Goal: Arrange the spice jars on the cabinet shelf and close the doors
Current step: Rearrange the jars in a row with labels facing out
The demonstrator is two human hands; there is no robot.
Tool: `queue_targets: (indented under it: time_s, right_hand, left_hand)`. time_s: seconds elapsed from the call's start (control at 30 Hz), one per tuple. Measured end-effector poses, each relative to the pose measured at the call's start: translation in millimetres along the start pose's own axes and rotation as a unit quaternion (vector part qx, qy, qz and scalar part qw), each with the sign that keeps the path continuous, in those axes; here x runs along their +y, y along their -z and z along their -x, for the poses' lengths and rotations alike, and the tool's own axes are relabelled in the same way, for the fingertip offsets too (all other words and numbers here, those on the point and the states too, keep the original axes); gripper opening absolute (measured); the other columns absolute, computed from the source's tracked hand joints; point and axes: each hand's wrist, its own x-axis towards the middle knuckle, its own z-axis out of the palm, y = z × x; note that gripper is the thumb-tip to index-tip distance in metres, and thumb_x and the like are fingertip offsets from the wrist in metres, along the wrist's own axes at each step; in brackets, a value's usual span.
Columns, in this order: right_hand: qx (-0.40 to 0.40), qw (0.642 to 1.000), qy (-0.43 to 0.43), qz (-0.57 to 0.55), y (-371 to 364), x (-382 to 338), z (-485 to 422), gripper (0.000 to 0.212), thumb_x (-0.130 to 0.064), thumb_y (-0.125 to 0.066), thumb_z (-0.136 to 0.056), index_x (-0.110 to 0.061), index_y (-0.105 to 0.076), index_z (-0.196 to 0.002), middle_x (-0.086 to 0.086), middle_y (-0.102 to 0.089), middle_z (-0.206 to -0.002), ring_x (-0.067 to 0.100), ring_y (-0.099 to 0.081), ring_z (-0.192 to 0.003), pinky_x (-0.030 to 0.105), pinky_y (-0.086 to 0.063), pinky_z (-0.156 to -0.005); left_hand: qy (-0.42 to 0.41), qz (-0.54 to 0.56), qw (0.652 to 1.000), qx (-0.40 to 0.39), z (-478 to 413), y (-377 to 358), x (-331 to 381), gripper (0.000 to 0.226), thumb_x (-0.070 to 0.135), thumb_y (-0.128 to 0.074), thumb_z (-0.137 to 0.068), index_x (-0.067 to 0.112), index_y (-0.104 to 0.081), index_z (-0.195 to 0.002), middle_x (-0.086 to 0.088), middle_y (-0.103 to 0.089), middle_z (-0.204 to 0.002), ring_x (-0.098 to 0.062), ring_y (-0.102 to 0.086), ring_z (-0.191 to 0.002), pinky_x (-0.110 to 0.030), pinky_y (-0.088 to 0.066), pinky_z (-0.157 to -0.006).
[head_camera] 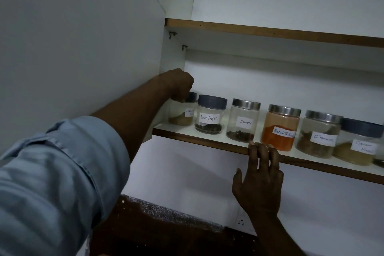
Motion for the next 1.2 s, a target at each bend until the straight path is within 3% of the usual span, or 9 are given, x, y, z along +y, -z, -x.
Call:
queue_targets:
  time_s: [0.23,0.37,0.47,0.63,0.9,1.0,1.2]
  right_hand:
    - [-0.003,1.0,-0.001,-0.001,-1,0,0,0.095,-0.036,-0.072,-0.075,-0.014,-0.028,-0.157,0.013,-0.035,-0.157,0.038,-0.026,-0.15,0.052,-0.049,-0.086]
    - [0.002,1.0,0.0,-0.002,-4,2,0,0.094,-0.037,-0.07,-0.076,-0.014,-0.028,-0.157,0.012,-0.034,-0.157,0.037,-0.024,-0.151,0.051,-0.048,-0.087]
    - [0.004,1.0,-0.003,-0.002,-4,1,0,0.093,-0.038,-0.067,-0.078,-0.015,-0.026,-0.158,0.012,-0.033,-0.157,0.036,-0.023,-0.152,0.05,-0.046,-0.086]
    - [0.005,1.0,-0.005,-0.007,-5,1,1,0.093,-0.038,-0.066,-0.078,-0.015,-0.026,-0.159,0.011,-0.033,-0.157,0.036,-0.023,-0.152,0.05,-0.047,-0.085]
    - [0.003,1.0,-0.006,-0.004,-6,2,0,0.091,-0.04,-0.063,-0.079,-0.016,-0.026,-0.159,0.011,-0.033,-0.157,0.036,-0.022,-0.152,0.051,-0.047,-0.087]
    - [0.004,1.0,-0.007,-0.003,-6,2,1,0.092,-0.04,-0.064,-0.079,-0.016,-0.025,-0.159,0.012,-0.033,-0.157,0.036,-0.022,-0.152,0.052,-0.047,-0.087]
    - [0.004,1.0,-0.006,0.001,-7,2,0,0.092,-0.04,-0.066,-0.079,-0.016,-0.026,-0.158,0.011,-0.033,-0.157,0.035,-0.022,-0.152,0.052,-0.047,-0.088]
  left_hand:
    - [0.0,0.01,0.999,0.044,-2,-6,3,0.049,0.054,-0.069,-0.088,0.01,-0.065,-0.111,-0.009,-0.065,-0.105,-0.027,-0.059,-0.098,-0.034,-0.049,-0.077]
    - [-0.02,0.009,1.0,-0.005,0,10,1,0.038,0.046,-0.073,-0.089,0.013,-0.066,-0.108,-0.005,-0.063,-0.103,-0.023,-0.057,-0.095,-0.031,-0.042,-0.072]
    - [-0.029,0.014,0.999,-0.028,4,17,0,0.023,0.025,-0.076,-0.088,0.017,-0.064,-0.107,-0.001,-0.057,-0.102,-0.02,-0.053,-0.094,-0.029,-0.041,-0.072]
    - [-0.03,0.017,0.999,-0.019,4,14,1,0.026,0.011,-0.07,-0.089,0.016,-0.064,-0.113,-0.006,-0.064,-0.116,-0.025,-0.058,-0.104,-0.032,-0.046,-0.077]
    - [-0.013,0.043,0.999,-0.014,-4,8,1,0.041,0.031,-0.085,-0.08,0.017,-0.066,-0.114,-0.005,-0.065,-0.115,-0.024,-0.06,-0.105,-0.036,-0.053,-0.082]
    - [-0.007,0.041,0.999,0.004,-8,3,-1,0.044,0.031,-0.085,-0.079,0.018,-0.067,-0.116,-0.005,-0.066,-0.118,-0.024,-0.059,-0.107,-0.033,-0.047,-0.077]
    - [0.001,0.031,0.999,0.008,-20,-9,-5,0.046,0.029,-0.085,-0.079,0.016,-0.067,-0.12,-0.007,-0.067,-0.12,-0.026,-0.06,-0.11,-0.035,-0.049,-0.081]
